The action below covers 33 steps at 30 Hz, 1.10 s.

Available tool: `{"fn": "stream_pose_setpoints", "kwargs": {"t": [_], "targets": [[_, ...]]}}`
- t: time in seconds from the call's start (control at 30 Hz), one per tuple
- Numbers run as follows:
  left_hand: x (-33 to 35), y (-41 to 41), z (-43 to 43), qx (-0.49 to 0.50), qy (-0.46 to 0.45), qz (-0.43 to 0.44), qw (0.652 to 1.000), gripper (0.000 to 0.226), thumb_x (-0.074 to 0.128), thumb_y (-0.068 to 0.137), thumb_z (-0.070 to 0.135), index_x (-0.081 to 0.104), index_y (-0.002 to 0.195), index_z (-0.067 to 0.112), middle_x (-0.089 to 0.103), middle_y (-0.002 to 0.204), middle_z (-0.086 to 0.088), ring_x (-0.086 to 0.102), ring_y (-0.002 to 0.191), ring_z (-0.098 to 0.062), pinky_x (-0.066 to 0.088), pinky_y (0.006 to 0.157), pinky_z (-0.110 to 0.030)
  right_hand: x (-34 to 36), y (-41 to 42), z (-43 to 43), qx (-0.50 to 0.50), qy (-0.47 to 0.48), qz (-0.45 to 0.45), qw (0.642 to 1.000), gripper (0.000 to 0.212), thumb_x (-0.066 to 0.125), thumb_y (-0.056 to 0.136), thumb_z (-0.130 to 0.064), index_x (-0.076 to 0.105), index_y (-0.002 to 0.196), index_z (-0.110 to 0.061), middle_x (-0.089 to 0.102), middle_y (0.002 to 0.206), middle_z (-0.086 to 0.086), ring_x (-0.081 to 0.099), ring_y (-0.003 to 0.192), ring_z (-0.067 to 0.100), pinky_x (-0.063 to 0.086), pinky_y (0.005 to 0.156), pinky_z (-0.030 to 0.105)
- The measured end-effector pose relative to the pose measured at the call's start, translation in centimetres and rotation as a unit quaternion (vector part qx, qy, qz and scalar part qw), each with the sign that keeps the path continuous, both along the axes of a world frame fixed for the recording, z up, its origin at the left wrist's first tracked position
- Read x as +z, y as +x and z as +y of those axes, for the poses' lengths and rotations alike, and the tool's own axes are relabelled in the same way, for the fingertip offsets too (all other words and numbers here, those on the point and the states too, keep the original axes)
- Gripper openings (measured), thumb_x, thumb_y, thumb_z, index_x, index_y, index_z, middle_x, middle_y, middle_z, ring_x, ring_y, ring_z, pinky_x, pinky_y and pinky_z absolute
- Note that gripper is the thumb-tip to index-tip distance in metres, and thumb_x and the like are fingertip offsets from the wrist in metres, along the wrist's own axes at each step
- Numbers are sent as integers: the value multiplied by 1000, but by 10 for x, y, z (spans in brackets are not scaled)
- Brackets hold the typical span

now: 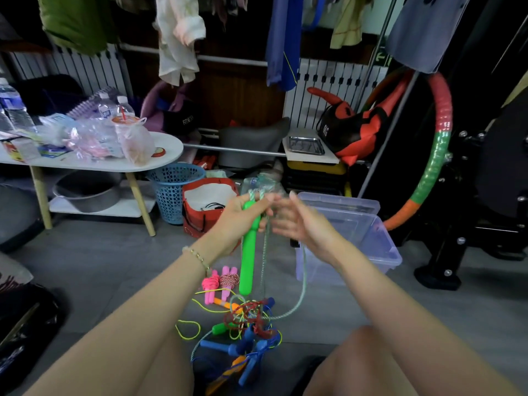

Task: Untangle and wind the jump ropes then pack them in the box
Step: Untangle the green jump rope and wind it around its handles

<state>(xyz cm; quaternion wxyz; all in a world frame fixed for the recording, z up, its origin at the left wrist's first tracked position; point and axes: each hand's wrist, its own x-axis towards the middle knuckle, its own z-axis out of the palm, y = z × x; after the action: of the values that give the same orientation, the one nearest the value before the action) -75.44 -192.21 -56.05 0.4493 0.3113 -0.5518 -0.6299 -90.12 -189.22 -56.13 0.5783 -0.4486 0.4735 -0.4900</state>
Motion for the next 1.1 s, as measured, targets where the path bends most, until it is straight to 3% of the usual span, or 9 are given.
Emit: {"fn": "stream_pose_setpoints", "kwargs": {"t": [0.13, 0.27, 0.43, 0.6, 0.7, 0.8, 0.87, 0.97, 1.1], "targets": [[23, 2, -14, 5, -3, 30, 1000, 15, 53, 96, 18, 67, 99, 13, 56, 63, 6, 43, 42, -5, 38, 41, -16, -30, 4, 21, 161, 16, 133, 978, 22, 50, 95, -15, 62, 113, -15, 69, 105, -1, 63, 101, 7, 46, 95, 22], [5, 11, -23, 21, 10, -52, 998, 20, 55, 94, 29, 68, 102, 15, 71, 86, 4, 44, 44, -5, 40, 43, -16, -15, 5, 16, 31, -32, 81, 996, 13, 54, 93, -9, 67, 93, -11, 73, 83, 1, 70, 76, 8, 56, 76, 21], [-43, 10, 6, -48, 12, -164, 985, 20, 56, 94, 24, 66, 106, 11, 64, 62, 8, 47, 43, -5, 43, 46, -18, 17, -1, 0, -88, -97, 30, 991, 15, 52, 94, -10, 65, 99, -5, 70, 90, 6, 70, 74, 7, 56, 68, 18], [-32, 6, 2, 4, -21, -106, 994, 13, 60, 91, 16, 67, 82, 13, 58, 60, -4, 46, 43, -8, 42, 45, -18, 8, 0, -3, -94, -74, 18, 993, 21, 44, 99, -15, 61, 112, -12, 66, 111, 8, 66, 92, 13, 54, 86, 28], [-6, 0, -7, 13, -1, -22, 1000, 14, 56, 93, 12, 65, 83, 12, 57, 63, -4, 44, 42, -6, 42, 42, -18, -12, -6, 5, 29, 1, 30, 999, 28, 39, 98, -10, 55, 120, -20, 62, 121, 5, 62, 101, 11, 44, 97, 29], [20, -8, -10, 9, 3, 26, 1000, 11, 55, 94, 12, 65, 89, 10, 66, 77, -1, 44, 43, -3, 41, 42, -16, -27, 1, 19, 140, 19, 145, 979, 25, 52, 94, -8, 59, 116, -17, 70, 101, -10, 63, 93, -5, 46, 83, 10], [25, -9, -13, 15, 15, 43, 999, 12, 53, 95, 15, 65, 91, 11, 67, 73, 5, 44, 44, -3, 41, 43, -14, -26, 6, 17, 94, -9, 148, 984, 17, 55, 92, -8, 65, 106, -11, 72, 84, -11, 66, 80, -4, 49, 76, 10], [7, -1, -17, 26, -8, -45, 999, 18, 50, 98, 23, 66, 95, 17, 67, 72, 9, 46, 44, -2, 42, 45, -15, -11, 0, 4, -43, -48, 79, 995, 24, 53, 94, -9, 61, 114, 2, 71, 88, 1, 68, 74, 4, 54, 78, 19], [-42, 8, 1, -53, -10, -210, 976, 16, 55, 94, 23, 62, 109, 21, 55, 46, 10, 48, 41, -4, 44, 47, -17, 14, -9, -7, -121, -102, 2, 987, 18, 52, 94, -9, 63, 107, -2, 70, 92, 6, 70, 76, 8, 56, 71, 18]]}}
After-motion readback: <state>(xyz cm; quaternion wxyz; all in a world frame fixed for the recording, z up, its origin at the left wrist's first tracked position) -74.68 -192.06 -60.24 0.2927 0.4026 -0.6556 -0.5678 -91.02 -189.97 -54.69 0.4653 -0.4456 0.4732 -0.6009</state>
